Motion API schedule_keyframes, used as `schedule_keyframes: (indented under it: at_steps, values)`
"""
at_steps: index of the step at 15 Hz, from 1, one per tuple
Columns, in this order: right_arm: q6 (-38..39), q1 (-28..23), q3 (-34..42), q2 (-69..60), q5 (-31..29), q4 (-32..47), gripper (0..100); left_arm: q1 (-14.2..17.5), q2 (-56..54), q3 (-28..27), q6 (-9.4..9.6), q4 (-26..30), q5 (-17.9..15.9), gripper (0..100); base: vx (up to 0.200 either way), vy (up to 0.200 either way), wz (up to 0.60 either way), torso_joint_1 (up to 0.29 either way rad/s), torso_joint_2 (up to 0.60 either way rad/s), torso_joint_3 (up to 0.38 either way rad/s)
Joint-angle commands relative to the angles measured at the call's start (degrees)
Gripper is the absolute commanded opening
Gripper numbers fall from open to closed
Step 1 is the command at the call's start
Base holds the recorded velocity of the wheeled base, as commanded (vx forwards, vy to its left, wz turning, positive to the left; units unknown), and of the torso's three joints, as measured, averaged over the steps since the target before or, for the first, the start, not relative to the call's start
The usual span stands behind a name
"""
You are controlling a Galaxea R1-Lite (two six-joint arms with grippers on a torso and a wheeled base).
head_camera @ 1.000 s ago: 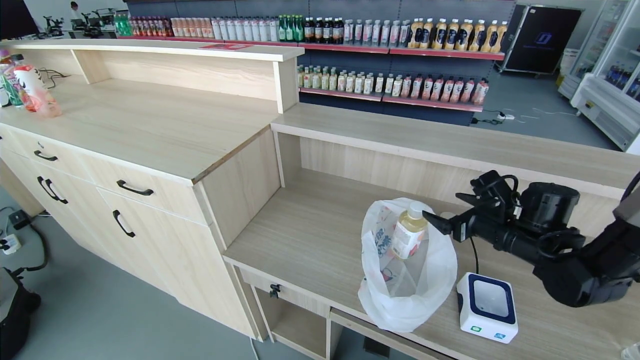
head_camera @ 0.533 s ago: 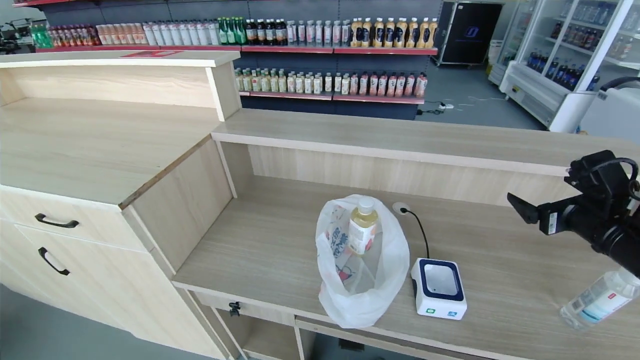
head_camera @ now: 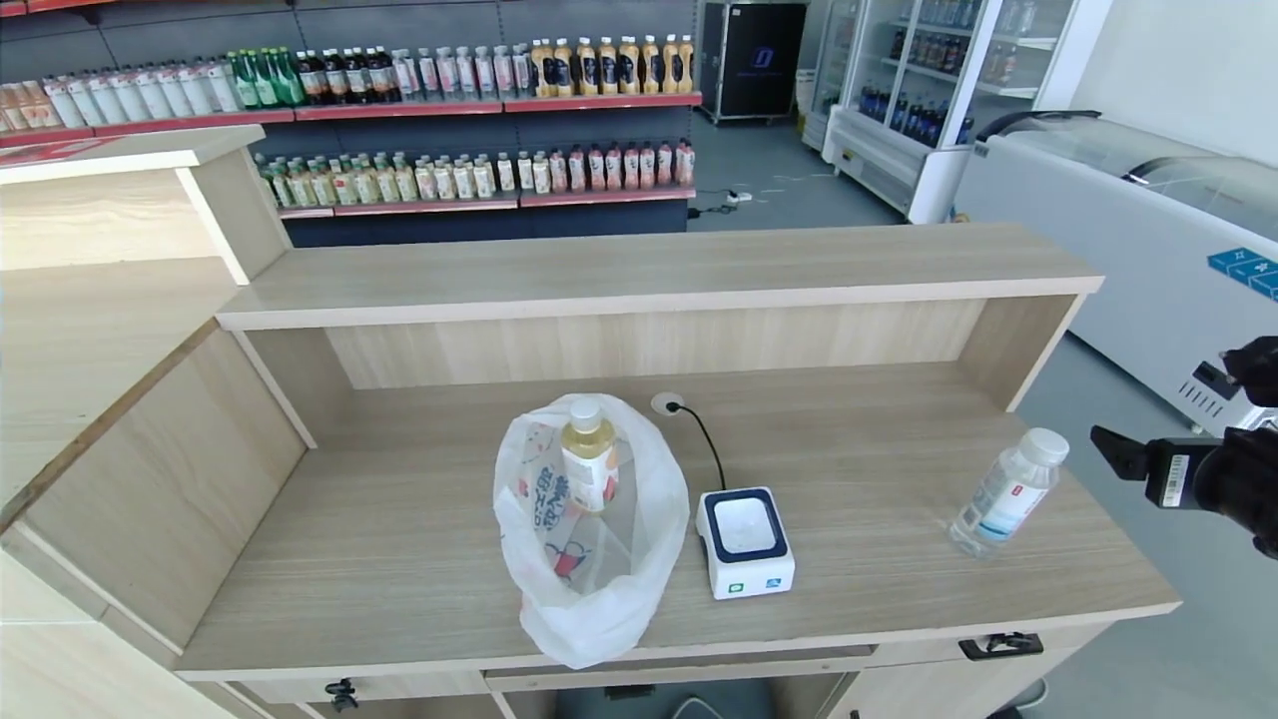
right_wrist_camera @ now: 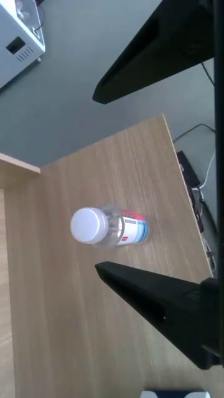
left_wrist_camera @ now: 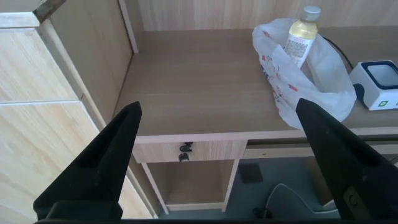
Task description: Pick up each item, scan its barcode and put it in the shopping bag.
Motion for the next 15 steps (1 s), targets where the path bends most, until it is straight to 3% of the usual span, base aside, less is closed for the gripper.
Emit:
schedule_keyframes:
  at_steps: [1, 9, 12, 15]
  values:
    - [0.8, -0.2, -0.1, -0.4, 0.8, -0.5, 100, 0.0, 0.0, 0.0, 0.02, 0.0, 0.0, 100, 0.0, 0.0, 0.0, 0.0, 0.0, 0.0]
    - [3.4, -2.8, 1.0, -0.1, 1.3, -1.3, 100, 0.0, 0.0, 0.0, 0.02, 0.0, 0.0, 100, 0.0, 0.0, 0.0, 0.0, 0.0, 0.0]
    - [3.5, -2.8, 3.5, 1.3, 1.2, -6.9, 100, 0.0, 0.0, 0.0, 0.02, 0.0, 0.0, 100, 0.0, 0.0, 0.0, 0.0, 0.0, 0.0]
    - [3.1, -2.8, 7.8, 2.6, 1.2, -12.9, 100, 0.0, 0.0, 0.0, 0.02, 0.0, 0.0, 100, -0.2, 0.0, 0.0, 0.007, 0.0, -0.001]
